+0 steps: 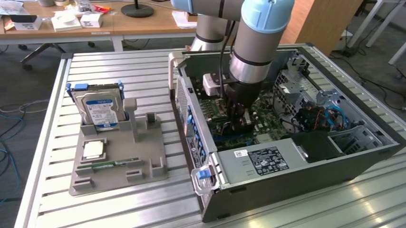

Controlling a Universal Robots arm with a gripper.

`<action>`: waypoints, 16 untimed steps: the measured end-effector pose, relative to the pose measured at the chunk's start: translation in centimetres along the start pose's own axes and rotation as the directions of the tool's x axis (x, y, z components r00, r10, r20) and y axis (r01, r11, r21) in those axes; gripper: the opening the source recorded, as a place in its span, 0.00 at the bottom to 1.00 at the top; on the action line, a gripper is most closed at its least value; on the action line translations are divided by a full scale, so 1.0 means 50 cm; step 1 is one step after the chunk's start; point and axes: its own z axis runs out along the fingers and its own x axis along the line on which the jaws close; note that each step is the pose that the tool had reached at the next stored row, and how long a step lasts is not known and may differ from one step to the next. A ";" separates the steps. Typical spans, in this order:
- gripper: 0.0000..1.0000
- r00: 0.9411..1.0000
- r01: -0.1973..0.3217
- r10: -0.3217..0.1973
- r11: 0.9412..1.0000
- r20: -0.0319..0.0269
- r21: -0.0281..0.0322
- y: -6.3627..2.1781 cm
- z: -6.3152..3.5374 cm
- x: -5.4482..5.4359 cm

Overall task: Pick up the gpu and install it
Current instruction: 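Insert the gpu into the slot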

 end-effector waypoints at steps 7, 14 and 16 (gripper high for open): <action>0.34 1.000 0.000 0.000 1.000 0.000 0.000 -0.001 -0.042 -0.001; 0.34 1.000 0.000 0.000 1.000 0.000 0.001 -0.002 -0.099 -0.003; 0.34 1.000 0.000 0.000 1.000 0.000 0.001 -0.002 -0.115 -0.004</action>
